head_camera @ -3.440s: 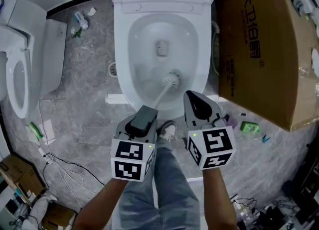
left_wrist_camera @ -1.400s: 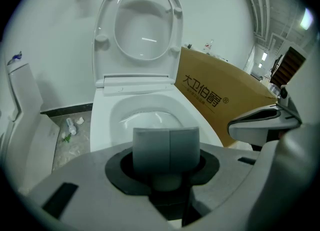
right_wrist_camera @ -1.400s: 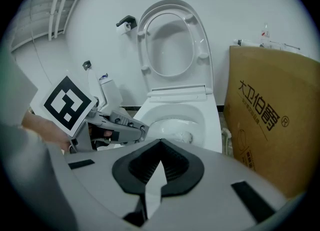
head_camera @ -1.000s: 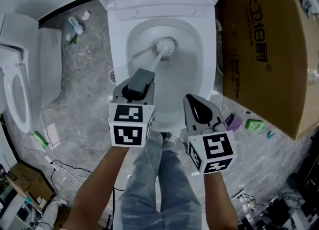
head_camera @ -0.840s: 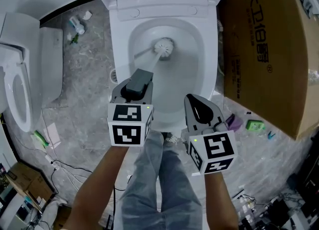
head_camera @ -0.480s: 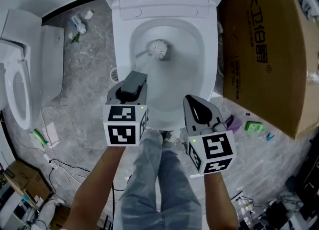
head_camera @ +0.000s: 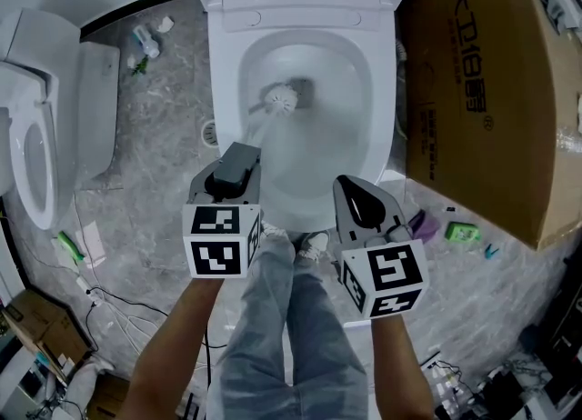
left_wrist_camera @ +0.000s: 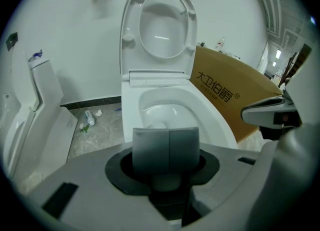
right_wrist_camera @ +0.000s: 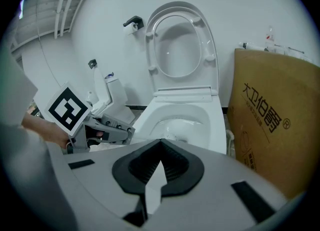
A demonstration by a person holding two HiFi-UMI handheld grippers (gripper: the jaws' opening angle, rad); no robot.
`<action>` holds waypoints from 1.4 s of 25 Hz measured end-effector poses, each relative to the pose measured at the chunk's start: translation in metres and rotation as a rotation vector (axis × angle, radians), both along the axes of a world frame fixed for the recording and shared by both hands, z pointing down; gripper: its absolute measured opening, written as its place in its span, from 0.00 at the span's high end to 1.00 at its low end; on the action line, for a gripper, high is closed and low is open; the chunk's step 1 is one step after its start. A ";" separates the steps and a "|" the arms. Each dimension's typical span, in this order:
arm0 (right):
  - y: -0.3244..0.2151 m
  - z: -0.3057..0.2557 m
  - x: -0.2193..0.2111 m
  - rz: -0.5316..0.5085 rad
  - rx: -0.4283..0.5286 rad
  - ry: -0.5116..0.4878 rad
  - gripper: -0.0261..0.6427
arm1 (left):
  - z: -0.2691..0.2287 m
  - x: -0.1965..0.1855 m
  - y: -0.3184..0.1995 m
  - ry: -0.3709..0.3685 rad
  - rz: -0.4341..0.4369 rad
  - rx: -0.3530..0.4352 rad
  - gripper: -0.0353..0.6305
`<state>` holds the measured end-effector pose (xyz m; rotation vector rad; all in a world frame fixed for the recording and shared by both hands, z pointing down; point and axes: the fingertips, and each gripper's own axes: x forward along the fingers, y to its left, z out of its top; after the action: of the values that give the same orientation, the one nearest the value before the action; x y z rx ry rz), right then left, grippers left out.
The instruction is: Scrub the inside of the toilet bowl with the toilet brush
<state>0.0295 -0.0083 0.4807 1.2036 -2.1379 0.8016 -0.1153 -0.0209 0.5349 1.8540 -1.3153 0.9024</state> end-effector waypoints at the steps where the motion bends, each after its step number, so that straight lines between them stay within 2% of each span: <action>1: 0.000 0.000 0.000 0.000 0.000 0.000 0.96 | 0.000 0.000 0.003 0.001 -0.001 -0.004 0.72; 20: 0.000 0.000 0.007 0.021 0.000 -0.005 0.96 | 0.017 0.028 0.046 0.043 0.038 -0.095 0.72; 28: 0.001 0.002 0.008 0.022 -0.005 -0.005 0.96 | 0.019 0.045 0.040 0.064 0.046 -0.098 0.72; 35: 0.000 0.003 0.010 0.027 -0.008 -0.004 0.96 | 0.015 0.060 0.014 0.082 0.058 -0.062 0.72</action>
<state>0.0395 -0.0085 0.4835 1.2298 -2.1243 0.8242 -0.0549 -0.0070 0.5502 1.8687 -1.1768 0.8781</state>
